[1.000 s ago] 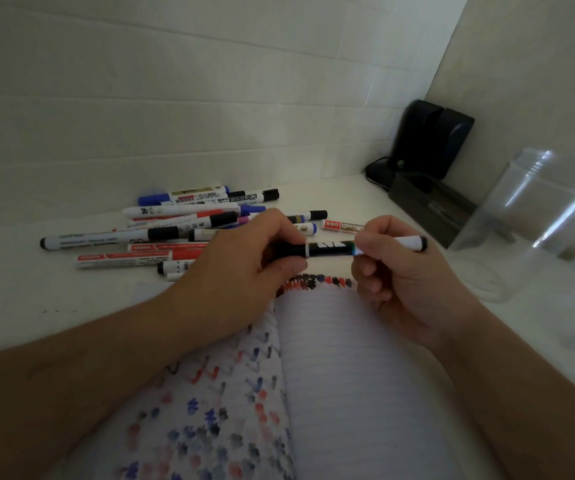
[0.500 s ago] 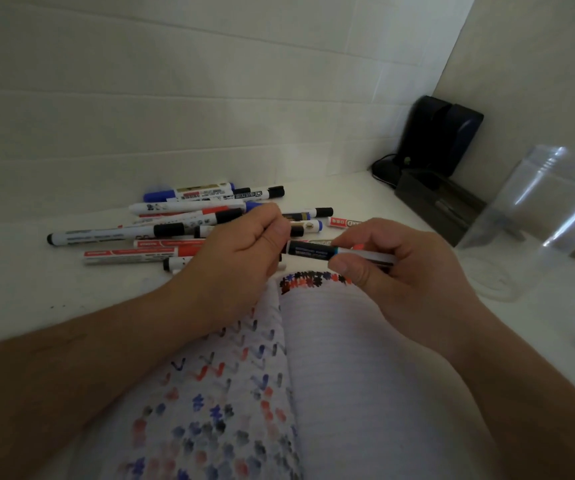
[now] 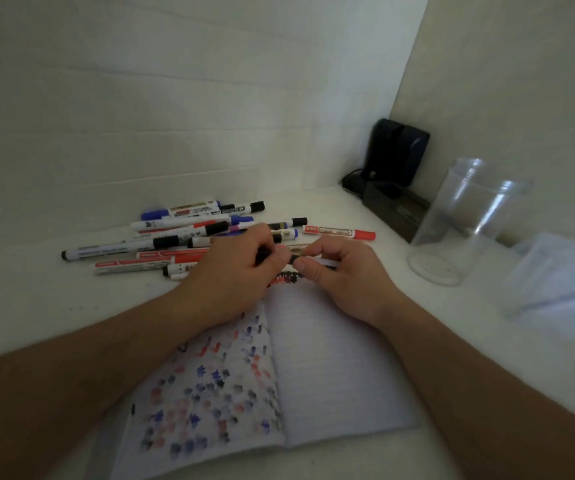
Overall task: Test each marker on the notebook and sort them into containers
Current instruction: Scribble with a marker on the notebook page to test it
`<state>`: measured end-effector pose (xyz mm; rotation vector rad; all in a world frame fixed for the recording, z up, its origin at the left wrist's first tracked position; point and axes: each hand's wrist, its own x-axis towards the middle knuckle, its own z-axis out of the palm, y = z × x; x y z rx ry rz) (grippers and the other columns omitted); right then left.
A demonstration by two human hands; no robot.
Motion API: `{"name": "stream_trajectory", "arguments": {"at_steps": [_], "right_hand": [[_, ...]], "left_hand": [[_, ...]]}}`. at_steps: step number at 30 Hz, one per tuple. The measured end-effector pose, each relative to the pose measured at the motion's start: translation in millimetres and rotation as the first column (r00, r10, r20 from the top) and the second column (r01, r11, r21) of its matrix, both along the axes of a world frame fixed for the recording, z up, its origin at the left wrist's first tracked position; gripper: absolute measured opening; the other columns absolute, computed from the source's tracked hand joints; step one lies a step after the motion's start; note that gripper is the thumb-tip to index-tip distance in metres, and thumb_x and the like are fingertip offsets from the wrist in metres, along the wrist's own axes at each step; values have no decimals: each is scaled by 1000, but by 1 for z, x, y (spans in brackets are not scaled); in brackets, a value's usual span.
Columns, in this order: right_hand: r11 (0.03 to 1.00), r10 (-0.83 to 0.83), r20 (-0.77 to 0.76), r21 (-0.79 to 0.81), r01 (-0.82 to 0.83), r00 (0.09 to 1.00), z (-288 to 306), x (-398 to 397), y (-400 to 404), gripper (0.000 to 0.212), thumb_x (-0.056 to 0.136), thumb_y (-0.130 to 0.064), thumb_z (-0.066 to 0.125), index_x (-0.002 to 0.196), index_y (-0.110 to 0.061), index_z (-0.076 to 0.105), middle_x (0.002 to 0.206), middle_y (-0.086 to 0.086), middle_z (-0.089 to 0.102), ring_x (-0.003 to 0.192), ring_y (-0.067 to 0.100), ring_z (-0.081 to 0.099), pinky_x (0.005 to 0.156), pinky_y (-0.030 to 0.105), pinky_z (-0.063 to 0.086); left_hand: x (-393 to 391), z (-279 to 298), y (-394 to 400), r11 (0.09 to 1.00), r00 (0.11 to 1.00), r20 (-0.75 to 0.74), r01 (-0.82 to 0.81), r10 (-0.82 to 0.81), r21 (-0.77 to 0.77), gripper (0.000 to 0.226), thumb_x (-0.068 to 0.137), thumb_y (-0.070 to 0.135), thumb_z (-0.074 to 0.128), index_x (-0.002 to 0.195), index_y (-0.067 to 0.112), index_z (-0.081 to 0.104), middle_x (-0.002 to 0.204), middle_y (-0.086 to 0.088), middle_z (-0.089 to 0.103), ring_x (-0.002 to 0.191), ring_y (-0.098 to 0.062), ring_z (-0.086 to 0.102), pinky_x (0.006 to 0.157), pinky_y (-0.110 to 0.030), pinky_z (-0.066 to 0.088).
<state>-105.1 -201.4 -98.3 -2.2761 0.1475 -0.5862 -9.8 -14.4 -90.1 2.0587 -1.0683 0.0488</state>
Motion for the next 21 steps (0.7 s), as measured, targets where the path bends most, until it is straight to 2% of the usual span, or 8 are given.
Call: {"name": "stream_trajectory", "arguments": {"at_steps": [3, 7, 9, 11, 13, 16, 19, 21], "right_hand": [[998, -55, -56, -47, 52, 997, 7, -13, 1, 7, 88, -43, 78, 87, -39, 74, 90, -15, 75, 90, 2, 67, 84, 28, 53], [974, -151, -255, -202, 100, 955, 27, -42, 6, 17, 89, -55, 71, 91, -38, 73, 91, -18, 65, 91, 7, 60, 75, 25, 44], [980, -159, -263, -160, 120, 952, 35, -75, 10, 15, 90, -54, 69, 93, -39, 71, 86, -15, 64, 85, 9, 61, 72, 29, 47], [987, -155, -197, -80, 142, 968, 39, -128, 11, 11, 94, -50, 66, 92, -41, 72, 83, -11, 68, 79, 8, 64, 73, 32, 54], [988, -146, -143, -61, 139, 979, 38, -193, 9, 11, 99, -45, 62, 95, -42, 72, 89, -15, 71, 85, 5, 65, 79, 28, 53], [988, -156, -124, 2, 157, 980, 22, -297, 2, 12, 102, -35, 63, 98, -37, 74, 92, -16, 70, 89, 7, 66, 77, 21, 49], [949, -311, -137, 5, 315, 940, -10, -387, -2, 11, 94, -41, 67, 92, -34, 75, 86, -13, 68, 82, 10, 67, 69, 27, 50], [907, -407, -195, 35, 421, 893, -40, -437, -4, 7, 90, -40, 72, 88, -34, 75, 84, -12, 68, 77, 11, 66, 64, 28, 49]], "left_hand": [[-7, 2, 1, 994, 997, 64, 23, -30, 110, 19, 101, 45, 51, 92, 29, 54, 74, 7, 60, 65, -9, 56, 57, -30, 43], [-12, 23, 4, 930, 984, 90, 112, -152, 350, 12, 100, 46, 55, 96, 35, 58, 85, 15, 61, 76, -2, 56, 65, -27, 44], [-28, 37, 4, 935, 970, 130, 154, -204, 319, 9, 93, 48, 64, 89, 41, 64, 82, 21, 63, 78, 2, 58, 67, -26, 45], [-60, 48, 0, 954, 947, 209, 194, -243, 229, 7, 89, 47, 70, 90, 40, 69, 81, 22, 65, 79, 2, 60, 69, -26, 48], [-106, 55, -10, 934, 890, 302, 285, -341, 217, 16, 89, 52, 67, 95, 39, 72, 83, 21, 67, 80, -1, 60, 72, -32, 51], [-180, 44, -35, 843, 765, 361, 445, -533, 302, 28, 90, 60, 55, 98, 39, 71, 82, 19, 65, 81, -3, 56, 73, -31, 48], [-256, 10, -70, 721, 601, 398, 566, -693, 399, 32, 92, 58, 50, 103, 36, 70, 86, 16, 65, 82, -4, 52, 73, -28, 45], [-300, -21, -96, 640, 507, 391, 618, -768, 457, 32, 93, 57, 49, 107, 36, 69, 93, 15, 67, 86, -5, 56, 76, -29, 47]]}}
